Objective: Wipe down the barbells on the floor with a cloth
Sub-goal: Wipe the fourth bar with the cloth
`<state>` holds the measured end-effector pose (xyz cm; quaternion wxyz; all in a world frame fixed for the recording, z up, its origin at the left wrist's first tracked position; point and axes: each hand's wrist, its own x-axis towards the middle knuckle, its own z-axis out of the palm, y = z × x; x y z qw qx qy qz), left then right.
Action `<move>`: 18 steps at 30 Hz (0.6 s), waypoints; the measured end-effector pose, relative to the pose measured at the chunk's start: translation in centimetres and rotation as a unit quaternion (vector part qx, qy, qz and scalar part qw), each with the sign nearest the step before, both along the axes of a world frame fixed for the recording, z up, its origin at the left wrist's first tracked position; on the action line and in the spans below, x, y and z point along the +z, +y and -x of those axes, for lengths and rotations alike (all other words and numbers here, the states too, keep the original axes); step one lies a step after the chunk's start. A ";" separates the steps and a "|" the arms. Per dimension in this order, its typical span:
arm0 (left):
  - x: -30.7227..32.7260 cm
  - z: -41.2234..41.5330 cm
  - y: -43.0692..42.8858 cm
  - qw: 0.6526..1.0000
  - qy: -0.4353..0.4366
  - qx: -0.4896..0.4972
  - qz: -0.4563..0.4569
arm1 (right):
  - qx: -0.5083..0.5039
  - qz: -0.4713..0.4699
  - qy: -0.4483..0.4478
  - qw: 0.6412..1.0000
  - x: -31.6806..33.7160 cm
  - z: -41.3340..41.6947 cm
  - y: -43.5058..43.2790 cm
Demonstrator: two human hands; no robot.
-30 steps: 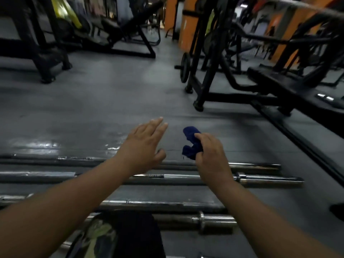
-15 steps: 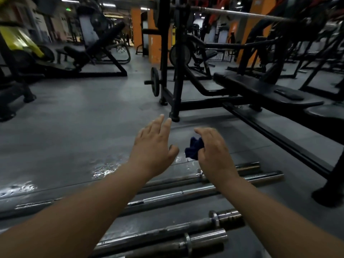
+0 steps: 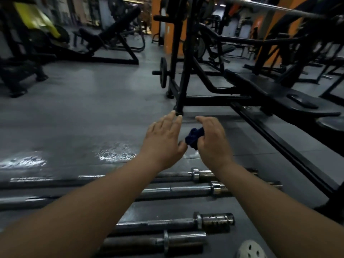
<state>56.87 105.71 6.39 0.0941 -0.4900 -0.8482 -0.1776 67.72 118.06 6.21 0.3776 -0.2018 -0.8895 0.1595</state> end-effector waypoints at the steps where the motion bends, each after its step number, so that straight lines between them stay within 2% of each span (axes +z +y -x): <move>1: 0.3 -0.8 0.0 1.000 0.009 0.004 0.000 | 0.005 -0.003 0.004 1.000 0.4 -0.5 0.3; 11: -0.2 -5.9 -0.4 0.997 0.002 0.074 0.026 | 0.050 0.002 0.006 0.999 0.8 -5.1 2.7; 14: -2.5 -5.9 0.4 0.995 -0.024 0.084 0.042 | 0.027 0.035 0.009 0.999 -1.1 -5.3 3.6; 18: -7.2 -4.7 2.8 0.993 -0.066 0.069 0.072 | -0.018 0.127 0.012 0.992 -5.8 -4.6 6.0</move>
